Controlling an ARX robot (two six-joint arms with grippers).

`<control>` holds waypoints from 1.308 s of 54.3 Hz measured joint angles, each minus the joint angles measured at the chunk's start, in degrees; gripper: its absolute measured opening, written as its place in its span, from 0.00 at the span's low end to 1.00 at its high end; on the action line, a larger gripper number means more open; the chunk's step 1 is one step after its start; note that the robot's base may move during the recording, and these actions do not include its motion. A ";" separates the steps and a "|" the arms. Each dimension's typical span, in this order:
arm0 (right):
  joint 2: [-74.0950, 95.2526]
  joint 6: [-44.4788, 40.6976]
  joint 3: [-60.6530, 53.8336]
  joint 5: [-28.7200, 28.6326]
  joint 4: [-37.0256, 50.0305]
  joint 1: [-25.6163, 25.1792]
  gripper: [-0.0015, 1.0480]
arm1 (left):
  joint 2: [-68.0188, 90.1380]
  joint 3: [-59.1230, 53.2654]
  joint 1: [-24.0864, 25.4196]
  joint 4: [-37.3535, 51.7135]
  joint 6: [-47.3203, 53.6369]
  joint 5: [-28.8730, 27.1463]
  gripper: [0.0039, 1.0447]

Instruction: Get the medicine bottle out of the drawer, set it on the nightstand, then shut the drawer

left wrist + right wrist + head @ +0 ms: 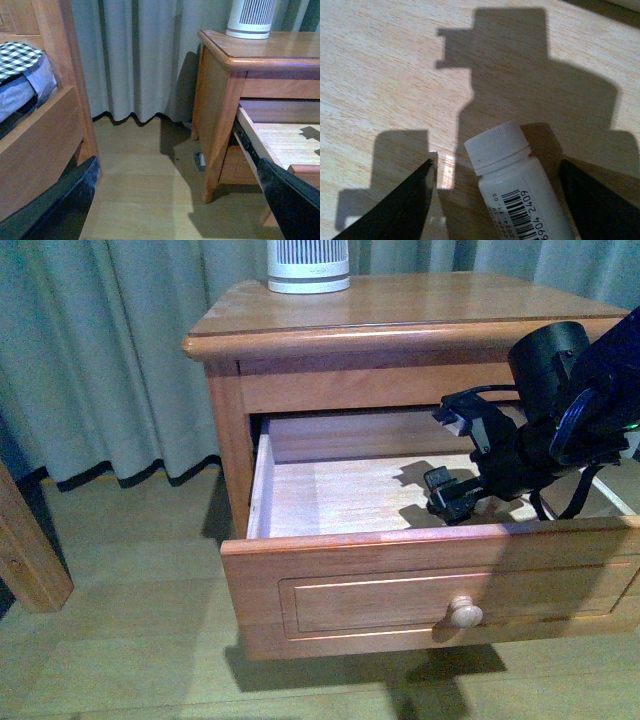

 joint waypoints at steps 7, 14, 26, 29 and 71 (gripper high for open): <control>-0.02 0.55 -0.55 0.09 1.03 0.13 0.52 | 0.00 0.00 0.00 0.00 0.00 0.00 0.94; -1.40 1.09 -3.50 -0.33 3.06 0.44 0.32 | 0.00 -0.02 0.00 0.00 0.00 0.00 0.94; -7.52 3.08 -11.17 -2.91 6.16 1.55 0.29 | 0.00 0.00 0.00 0.00 0.00 0.00 0.94; -10.40 3.98 -13.38 -4.09 6.88 1.95 0.29 | 0.00 0.00 0.00 0.00 0.00 0.00 0.94; -11.17 11.78 30.60 2.29 -13.05 2.27 0.29 | 0.00 0.00 0.00 0.00 0.00 0.00 0.94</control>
